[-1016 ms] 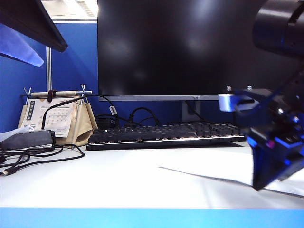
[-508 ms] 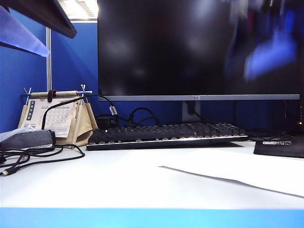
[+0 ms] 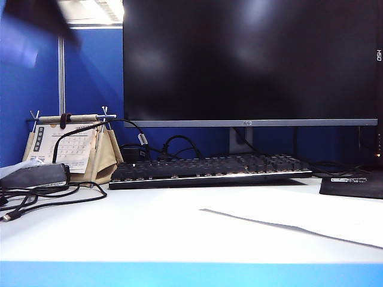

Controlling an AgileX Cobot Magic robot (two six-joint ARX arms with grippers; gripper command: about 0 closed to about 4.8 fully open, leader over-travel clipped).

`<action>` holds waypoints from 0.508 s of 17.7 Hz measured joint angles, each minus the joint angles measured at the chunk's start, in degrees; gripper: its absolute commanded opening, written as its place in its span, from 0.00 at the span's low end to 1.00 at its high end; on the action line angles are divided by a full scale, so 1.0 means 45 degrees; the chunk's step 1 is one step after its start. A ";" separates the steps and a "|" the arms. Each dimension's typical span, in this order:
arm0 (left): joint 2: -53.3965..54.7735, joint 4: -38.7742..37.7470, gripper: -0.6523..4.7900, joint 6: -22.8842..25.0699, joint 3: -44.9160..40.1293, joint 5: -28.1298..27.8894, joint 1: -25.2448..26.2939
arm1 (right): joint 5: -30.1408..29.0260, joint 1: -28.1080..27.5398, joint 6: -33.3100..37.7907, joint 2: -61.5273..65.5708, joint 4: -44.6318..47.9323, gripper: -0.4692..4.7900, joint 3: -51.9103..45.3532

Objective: Put a wrinkled paper upside down.

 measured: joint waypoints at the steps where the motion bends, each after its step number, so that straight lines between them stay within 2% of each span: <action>1: -0.0199 0.0602 0.86 -0.0515 -0.0928 -0.0005 0.0000 | 0.0369 0.0010 0.0131 -0.0845 -0.0092 0.54 -0.0573; 3: -0.0583 0.1982 0.86 -0.1239 -0.2254 -0.0219 0.0000 | 0.0573 0.0005 0.0180 -0.2225 -0.0068 0.54 -0.1807; 5: -0.0908 0.2501 0.86 -0.1481 -0.3167 -0.0821 0.0005 | 0.0670 0.0010 0.0369 -0.3366 -0.0131 0.54 -0.3036; 6: -0.0996 0.2506 0.80 -0.1676 -0.3473 -0.0850 0.0005 | 0.0855 0.0015 0.0646 -0.3832 -0.0175 0.54 -0.3541; 7: -0.1093 0.2555 0.78 -0.1855 -0.4085 -0.0855 0.0005 | 0.1122 0.0005 0.0947 -0.4498 -0.0146 0.54 -0.4342; 9: -0.1103 0.3245 0.78 -0.1554 -0.4983 -0.0971 0.0010 | 0.1122 0.0010 0.0996 -0.4677 -0.0228 0.54 -0.5173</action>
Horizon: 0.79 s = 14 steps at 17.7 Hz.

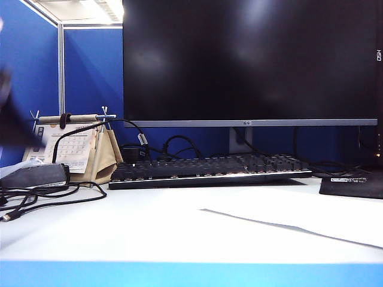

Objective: Put a wrinkled paper upside down.

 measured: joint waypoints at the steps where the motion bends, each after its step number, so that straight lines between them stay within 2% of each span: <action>1: 0.0005 0.0117 0.78 -0.0078 -0.0442 -0.0126 0.0015 | -0.0024 0.0000 0.0015 -0.0005 -0.0024 0.54 -0.0257; 3: 0.0010 -0.0199 0.78 -0.1088 -0.0826 -0.0860 0.0053 | -0.0029 0.0000 0.0223 -0.0005 -0.0024 0.54 -0.0899; 4: 0.0010 -0.0272 0.78 -0.1209 -0.0826 -0.1180 0.0078 | -0.0053 0.0000 0.0248 0.0000 -0.0010 0.47 -0.1219; 6: 0.0010 -0.0491 0.78 -0.0651 -0.0826 -0.1583 0.0112 | -0.0029 -0.0005 0.0321 0.0029 0.0175 0.43 -0.1243; 8: 0.0010 -0.0661 0.76 -0.0257 -0.0826 -0.2351 0.0131 | -0.0024 -0.0005 0.0359 0.0024 0.0180 0.09 -0.1243; 10: 0.0015 -0.0665 0.71 -0.0238 -0.0826 -0.2414 0.0131 | -0.0024 -0.0005 0.0325 0.0024 0.0175 0.08 -0.1243; 11: 0.0010 -0.0670 0.56 -0.0359 -0.0826 -0.2419 0.0136 | -0.0024 -0.0005 0.0355 0.0024 0.0175 0.08 -0.1243; 12: 0.0010 -0.0699 0.19 -0.0379 -0.0826 -0.2419 0.0131 | -0.0024 -0.0005 0.0345 0.0024 0.0175 0.08 -0.1243; 14: 0.0010 -0.0797 0.11 -0.0389 -0.0826 -0.2414 0.0136 | -0.0029 0.0000 0.0350 0.0024 0.0175 0.08 -0.1243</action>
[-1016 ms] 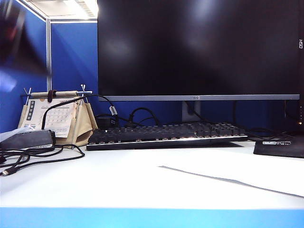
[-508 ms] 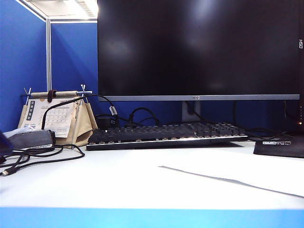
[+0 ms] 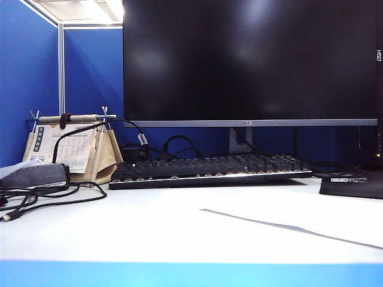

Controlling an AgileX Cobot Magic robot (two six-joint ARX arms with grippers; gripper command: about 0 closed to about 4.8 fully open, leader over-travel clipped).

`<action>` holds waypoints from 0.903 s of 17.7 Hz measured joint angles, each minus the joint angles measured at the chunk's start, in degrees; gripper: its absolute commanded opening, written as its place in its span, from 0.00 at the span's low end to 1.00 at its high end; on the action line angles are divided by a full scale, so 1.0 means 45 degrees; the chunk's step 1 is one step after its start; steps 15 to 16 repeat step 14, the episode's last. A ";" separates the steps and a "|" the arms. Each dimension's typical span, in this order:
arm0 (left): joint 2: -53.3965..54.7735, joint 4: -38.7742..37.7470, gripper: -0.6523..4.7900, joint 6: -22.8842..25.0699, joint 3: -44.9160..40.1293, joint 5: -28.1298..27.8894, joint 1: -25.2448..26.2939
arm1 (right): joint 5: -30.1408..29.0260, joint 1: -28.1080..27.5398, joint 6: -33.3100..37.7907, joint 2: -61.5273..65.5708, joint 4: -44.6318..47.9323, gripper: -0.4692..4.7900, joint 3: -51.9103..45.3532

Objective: Put a wrinkled paper upside down.

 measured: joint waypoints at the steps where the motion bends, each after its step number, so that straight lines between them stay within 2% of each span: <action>1: 0.0000 0.0005 0.11 0.0000 0.0000 0.0000 -0.0005 | -0.0005 -0.0005 -0.0005 0.0000 0.0000 0.08 0.0000; 3: 0.0000 0.0015 0.14 -0.0039 0.0000 -0.0155 -0.0005 | 0.0029 -0.0005 -0.0005 0.0000 0.0000 0.08 0.0000; 16: 0.0000 0.0015 0.14 -0.0044 0.0000 -0.0194 -0.0005 | 0.0044 -0.0005 -0.0005 0.0000 0.0000 0.08 0.0000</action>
